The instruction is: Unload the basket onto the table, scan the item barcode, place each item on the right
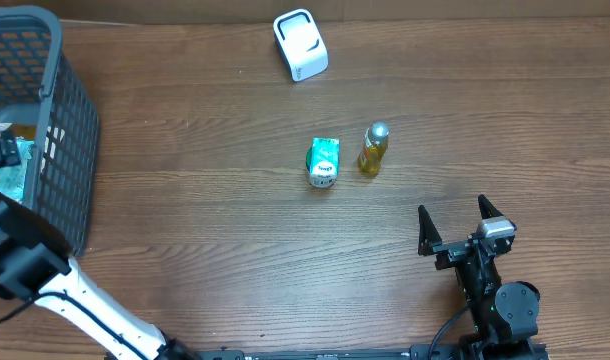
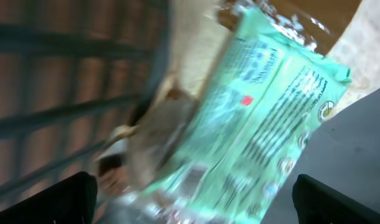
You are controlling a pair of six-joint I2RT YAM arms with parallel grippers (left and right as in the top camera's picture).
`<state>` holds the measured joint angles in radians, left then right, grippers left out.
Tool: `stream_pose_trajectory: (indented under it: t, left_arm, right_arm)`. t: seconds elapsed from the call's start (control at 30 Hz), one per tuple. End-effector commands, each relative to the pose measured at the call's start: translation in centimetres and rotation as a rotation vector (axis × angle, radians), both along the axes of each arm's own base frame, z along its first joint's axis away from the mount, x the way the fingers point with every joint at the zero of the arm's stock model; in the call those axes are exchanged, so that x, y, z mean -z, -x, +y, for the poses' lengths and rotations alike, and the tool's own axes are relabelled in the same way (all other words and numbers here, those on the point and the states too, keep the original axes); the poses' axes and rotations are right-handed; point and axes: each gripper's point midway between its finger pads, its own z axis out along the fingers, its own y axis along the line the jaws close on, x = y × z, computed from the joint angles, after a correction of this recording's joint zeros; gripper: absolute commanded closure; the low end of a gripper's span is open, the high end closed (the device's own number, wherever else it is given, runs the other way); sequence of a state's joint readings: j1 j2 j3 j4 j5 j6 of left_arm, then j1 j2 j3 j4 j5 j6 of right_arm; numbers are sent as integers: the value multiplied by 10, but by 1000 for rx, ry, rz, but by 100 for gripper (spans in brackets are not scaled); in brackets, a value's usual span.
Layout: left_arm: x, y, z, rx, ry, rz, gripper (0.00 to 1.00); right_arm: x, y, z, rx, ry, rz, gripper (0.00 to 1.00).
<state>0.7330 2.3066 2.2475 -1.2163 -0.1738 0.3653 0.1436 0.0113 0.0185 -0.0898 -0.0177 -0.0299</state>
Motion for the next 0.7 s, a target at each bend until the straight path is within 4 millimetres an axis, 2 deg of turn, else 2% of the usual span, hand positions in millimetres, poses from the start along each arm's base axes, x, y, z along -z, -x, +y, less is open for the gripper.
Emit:
stream_pose_trajectory:
  t: [0.0,0.07,0.2,0.4,0.5,0.67]
  left_arm:
    - [40,-13,-12,95,94,26,0]
    - [46,-13,-12,106,101,36,0]
    - [46,-16,-9,109,90,25,0]
    - [42,-31,-3,138,44,-19,1]
    - [44,-43,-18,263,104,-64,0]
    - [53,-41,-20,270,118,-47,0]
  right_arm:
    - [2,-1,-3,13,4,-4,0]
    - [2,-1,-3,13,4,-4,0]
    - [2,-1,-3,13,4,-4,0]
    - [2,-1,-3,13,4,-4,0]
    - [2,-1,-3,13,4,-4,0]
    - [2,-1,-3,13,4,-4,0]
